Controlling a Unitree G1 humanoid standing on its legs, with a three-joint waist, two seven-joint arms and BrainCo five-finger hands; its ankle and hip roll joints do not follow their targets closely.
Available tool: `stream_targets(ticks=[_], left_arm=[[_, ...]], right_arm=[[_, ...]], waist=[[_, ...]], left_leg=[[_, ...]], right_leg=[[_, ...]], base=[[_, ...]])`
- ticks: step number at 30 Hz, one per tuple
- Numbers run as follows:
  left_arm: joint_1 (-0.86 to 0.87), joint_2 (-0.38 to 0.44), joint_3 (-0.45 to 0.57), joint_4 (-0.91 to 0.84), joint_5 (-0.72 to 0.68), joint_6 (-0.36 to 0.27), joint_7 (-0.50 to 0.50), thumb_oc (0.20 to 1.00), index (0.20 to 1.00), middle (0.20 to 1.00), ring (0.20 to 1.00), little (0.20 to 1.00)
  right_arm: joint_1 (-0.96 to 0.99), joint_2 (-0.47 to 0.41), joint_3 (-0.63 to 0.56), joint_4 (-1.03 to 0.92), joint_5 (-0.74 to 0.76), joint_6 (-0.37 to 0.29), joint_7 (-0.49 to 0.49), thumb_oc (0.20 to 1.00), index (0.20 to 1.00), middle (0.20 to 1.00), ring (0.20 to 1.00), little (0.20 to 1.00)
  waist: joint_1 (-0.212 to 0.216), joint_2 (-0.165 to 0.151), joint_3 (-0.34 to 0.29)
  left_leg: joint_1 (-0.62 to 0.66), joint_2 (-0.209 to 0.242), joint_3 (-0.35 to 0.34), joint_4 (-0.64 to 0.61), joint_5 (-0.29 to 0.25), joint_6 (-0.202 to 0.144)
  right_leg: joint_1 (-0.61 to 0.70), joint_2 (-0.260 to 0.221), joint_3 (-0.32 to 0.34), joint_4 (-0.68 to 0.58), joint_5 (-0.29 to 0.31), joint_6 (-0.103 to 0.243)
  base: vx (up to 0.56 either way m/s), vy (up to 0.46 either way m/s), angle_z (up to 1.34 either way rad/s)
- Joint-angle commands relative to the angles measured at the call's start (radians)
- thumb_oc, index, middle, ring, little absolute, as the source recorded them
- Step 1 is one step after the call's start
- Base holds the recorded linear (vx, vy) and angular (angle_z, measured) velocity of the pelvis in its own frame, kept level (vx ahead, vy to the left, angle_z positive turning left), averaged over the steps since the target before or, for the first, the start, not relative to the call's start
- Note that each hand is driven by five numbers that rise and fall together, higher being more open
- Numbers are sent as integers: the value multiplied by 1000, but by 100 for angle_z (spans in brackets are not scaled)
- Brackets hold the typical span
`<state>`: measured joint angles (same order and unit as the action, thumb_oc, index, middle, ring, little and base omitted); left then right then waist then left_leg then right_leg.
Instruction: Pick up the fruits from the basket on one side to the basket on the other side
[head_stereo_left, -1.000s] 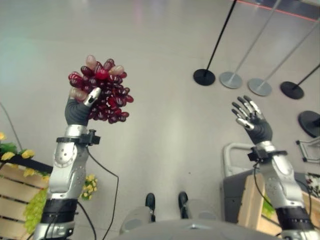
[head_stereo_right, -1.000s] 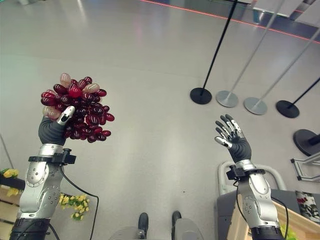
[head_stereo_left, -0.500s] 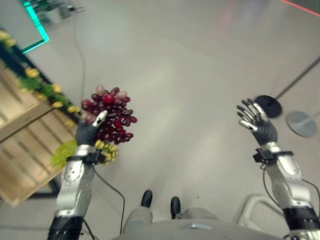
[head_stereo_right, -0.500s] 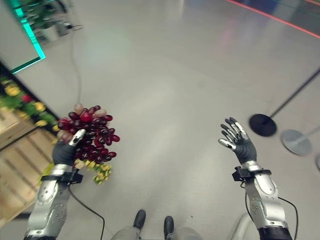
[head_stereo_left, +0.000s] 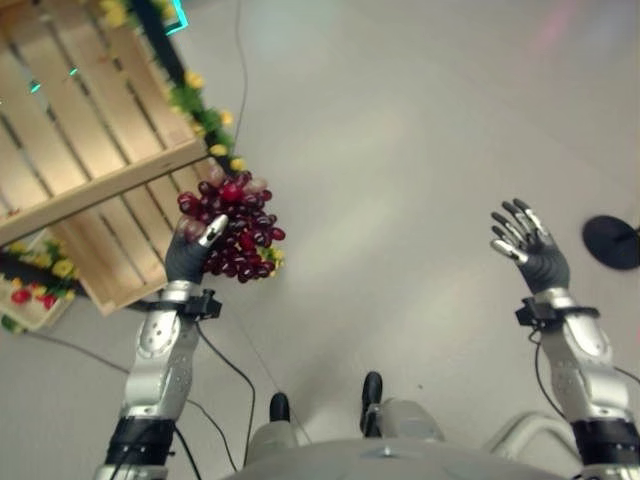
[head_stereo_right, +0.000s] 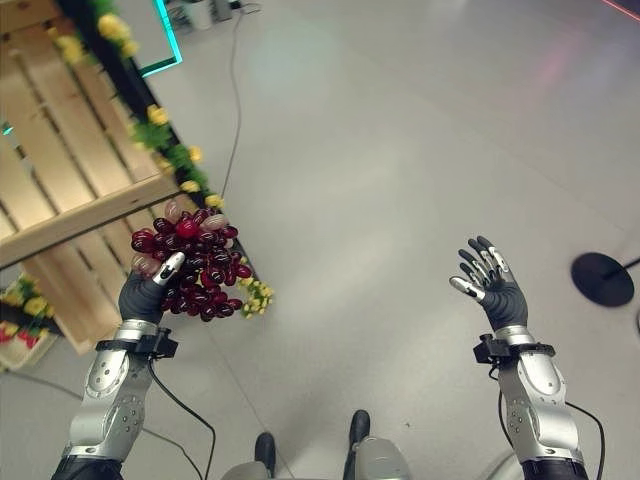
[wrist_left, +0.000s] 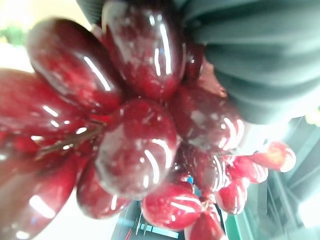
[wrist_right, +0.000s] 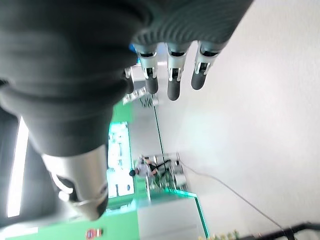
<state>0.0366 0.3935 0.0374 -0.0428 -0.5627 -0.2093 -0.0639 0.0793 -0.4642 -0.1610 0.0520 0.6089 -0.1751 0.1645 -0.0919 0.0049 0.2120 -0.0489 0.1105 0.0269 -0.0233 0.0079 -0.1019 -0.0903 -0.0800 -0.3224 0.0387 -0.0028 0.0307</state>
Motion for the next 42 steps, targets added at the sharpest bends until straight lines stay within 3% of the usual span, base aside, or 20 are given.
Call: stream_targets(ticks=[1, 10, 23, 36, 42], left_arm=[[-23, 46, 64, -12, 33, -80, 25, 200, 200, 200, 200, 200], [-73, 84, 115, 124, 65, -106, 131, 200, 200, 200, 200, 200], [-199, 170, 123, 375, 125, -127, 262, 200, 200, 200, 200, 200], [-658, 475, 60, 774, 32, -127, 396, 200, 200, 200, 200, 200], [-770, 597, 37, 865, 27, -117, 421, 200, 200, 200, 200, 200]], right_arm=[[-50, -8, -17, -14, -22, -77, -29, 1000, 1000, 1000, 1000, 1000], [-104, 28, 57, 10, -36, -74, -56, 1000, 1000, 1000, 1000, 1000], [-175, 34, 177, 4, -20, -79, -56, 1000, 1000, 1000, 1000, 1000], [-241, 15, 340, 9, 13, -96, -54, 1000, 1000, 1000, 1000, 1000], [-226, 6, 376, 5, 23, -98, -39, 1000, 1000, 1000, 1000, 1000]], waist=[[26, -34, -2], [73, -88, 67], [80, -168, 133], [27, -283, 183], [21, -309, 190]], left_leg=[[-13, 34, 12, 54, -15, -15], [-103, -8, -15, 92, -29, 12], [-203, -22, 9, 195, -67, 21], [-267, 7, 66, 261, -88, 27], [-277, 10, 76, 276, -99, 28]], right_leg=[[-17, -6, 18, 117, -109, 36], [-78, -49, 9, 143, -82, 68], [-132, -57, 64, 92, -17, 88], [-186, -32, 132, 52, 46, 113], [-189, -26, 141, 35, 60, 119]], base=[[10, 89, -2], [-11, 112, 6], [-34, 82, -3], [-38, 34, -20], [4, 12, -14]])
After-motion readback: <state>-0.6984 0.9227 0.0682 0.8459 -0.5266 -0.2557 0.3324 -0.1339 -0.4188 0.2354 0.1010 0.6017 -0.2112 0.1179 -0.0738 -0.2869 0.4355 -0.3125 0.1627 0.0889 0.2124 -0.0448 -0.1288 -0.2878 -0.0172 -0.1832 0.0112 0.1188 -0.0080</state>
